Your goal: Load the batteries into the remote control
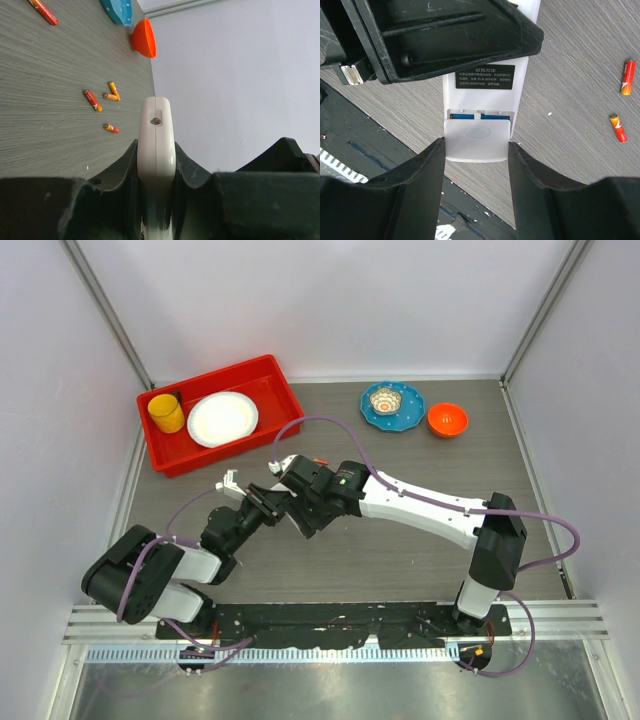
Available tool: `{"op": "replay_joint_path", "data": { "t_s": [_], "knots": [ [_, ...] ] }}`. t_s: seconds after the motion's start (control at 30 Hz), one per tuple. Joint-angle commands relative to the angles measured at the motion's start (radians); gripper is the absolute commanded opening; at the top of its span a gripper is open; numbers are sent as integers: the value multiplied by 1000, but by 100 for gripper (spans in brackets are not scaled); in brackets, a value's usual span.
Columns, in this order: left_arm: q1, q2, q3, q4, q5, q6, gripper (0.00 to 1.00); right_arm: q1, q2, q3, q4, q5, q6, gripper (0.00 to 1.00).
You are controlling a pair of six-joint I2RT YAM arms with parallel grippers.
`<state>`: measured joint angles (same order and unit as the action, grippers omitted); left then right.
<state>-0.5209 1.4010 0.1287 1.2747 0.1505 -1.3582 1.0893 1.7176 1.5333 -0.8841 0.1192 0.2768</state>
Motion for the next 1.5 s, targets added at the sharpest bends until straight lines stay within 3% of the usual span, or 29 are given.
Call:
{"op": "replay_joint_path", "data": {
  "t_s": [0.0,1.47],
  "knots": [
    [-8,-28,11,272,6,-2,0,-6,7,39,-1,17,9,1],
    [-39,-36,32,272,27,-19,0,-51,-15,-30,91,37,59,1]
  ]
}}
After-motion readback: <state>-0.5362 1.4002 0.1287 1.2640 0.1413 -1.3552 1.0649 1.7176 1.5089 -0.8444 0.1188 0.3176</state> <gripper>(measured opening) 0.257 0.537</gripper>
